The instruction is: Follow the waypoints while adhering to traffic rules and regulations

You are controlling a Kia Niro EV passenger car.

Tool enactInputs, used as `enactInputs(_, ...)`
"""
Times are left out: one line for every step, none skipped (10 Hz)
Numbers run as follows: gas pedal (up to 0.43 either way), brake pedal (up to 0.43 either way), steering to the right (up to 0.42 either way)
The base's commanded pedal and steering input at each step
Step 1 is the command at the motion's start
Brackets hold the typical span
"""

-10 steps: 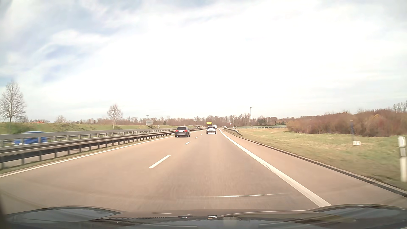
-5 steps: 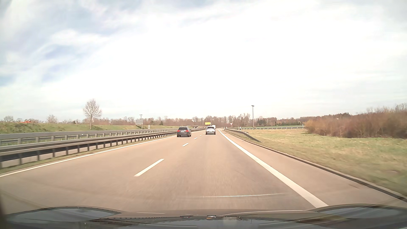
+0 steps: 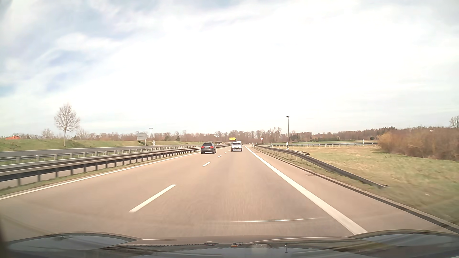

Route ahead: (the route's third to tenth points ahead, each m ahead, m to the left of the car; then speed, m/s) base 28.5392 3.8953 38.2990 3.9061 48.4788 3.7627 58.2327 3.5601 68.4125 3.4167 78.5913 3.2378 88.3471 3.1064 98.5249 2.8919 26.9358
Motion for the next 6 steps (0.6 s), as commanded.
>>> enactInputs(0.228,0.0,0.003)
enactInputs(0.228,0.0,0.003)
enactInputs(0.228,0.0,0.003)
enactInputs(0.228,0.0,0.003)
enactInputs(0.228,0.0,0.003)
enactInputs(0.228,0.0,0.003)
